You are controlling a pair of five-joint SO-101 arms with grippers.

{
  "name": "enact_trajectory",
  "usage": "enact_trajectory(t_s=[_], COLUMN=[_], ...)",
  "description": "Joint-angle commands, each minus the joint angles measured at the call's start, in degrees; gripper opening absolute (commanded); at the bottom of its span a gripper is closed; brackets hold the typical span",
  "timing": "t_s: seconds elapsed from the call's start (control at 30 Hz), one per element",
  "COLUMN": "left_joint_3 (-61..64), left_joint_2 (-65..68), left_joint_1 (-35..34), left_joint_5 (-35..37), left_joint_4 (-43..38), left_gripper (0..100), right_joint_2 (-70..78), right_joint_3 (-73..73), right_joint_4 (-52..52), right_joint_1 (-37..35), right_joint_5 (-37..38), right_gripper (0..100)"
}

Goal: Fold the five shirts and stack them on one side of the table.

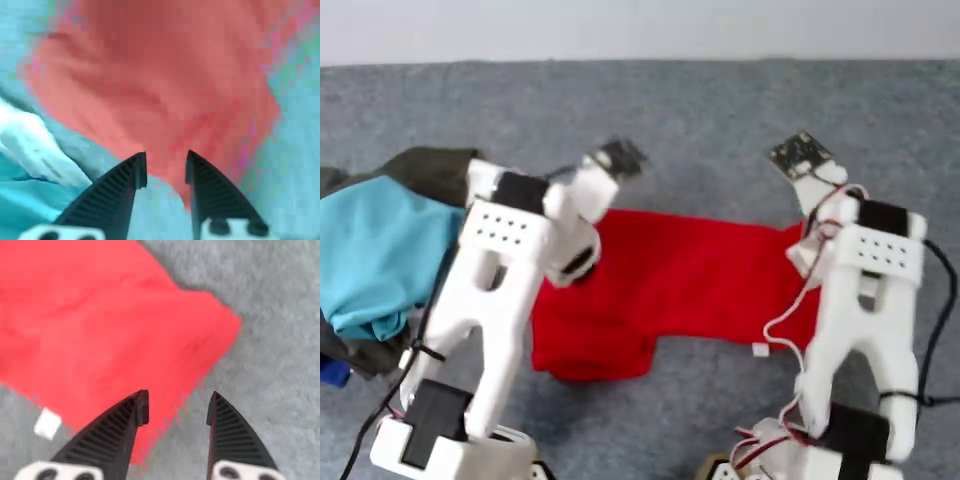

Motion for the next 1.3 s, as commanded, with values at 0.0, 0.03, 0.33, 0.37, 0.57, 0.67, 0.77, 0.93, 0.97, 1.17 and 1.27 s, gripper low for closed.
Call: enact_trajectory(t_s=[0.0,0.03,0.33,0.37,0.57,0.67,0.77,0.93,0.97,1.17,1.27], left_joint_3=[-1.45,-1.45,-15.96,-18.33,-34.07,-40.40,-46.64,-56.75,-58.77,-61.23,-58.24], left_joint_2=[2.20,4.66,32.44,35.25,47.47,51.87,53.10,50.90,50.20,43.08,38.77], left_joint_1=[-1.32,-1.49,-5.36,-5.36,-6.86,-8.62,-10.90,-11.16,-10.73,-8.44,-8.62], left_joint_5=[5.01,5.63,6.33,6.33,6.24,6.24,6.59,6.59,6.59,6.77,8.09], left_joint_4=[-13.45,-16.09,-19.52,-17.93,-7.38,-2.90,2.90,10.46,11.69,12.40,12.40], left_gripper=[13,11,2,2,2,2,2,2,2,2,2], right_joint_2=[4.35,6.02,14.99,15.96,23.87,29.23,32.40,31.52,30.90,24.57,21.41], right_joint_3=[-0.79,-0.88,-0.88,-0.88,-5.19,-10.37,-16.00,-24.26,-25.49,-27.52,-27.43], right_joint_4=[-7.16,-9.36,-20.35,-21.05,-23.87,-22.37,-17.10,-5.32,-3.30,4.53,8.92], right_joint_1=[-2.95,-3.65,-4.18,-3.65,3.38,7.52,9.10,6.90,6.29,2.51,-0.04], right_joint_5=[-6.07,-7.47,-11.34,-11.08,-10.99,-10.99,-11.25,-11.34,-11.34,-11.34,-11.16], right_gripper=[12.7,9.9,4.6,4.6,4.6,4.6,4.6,4.6,4.6,4.6,4.4])
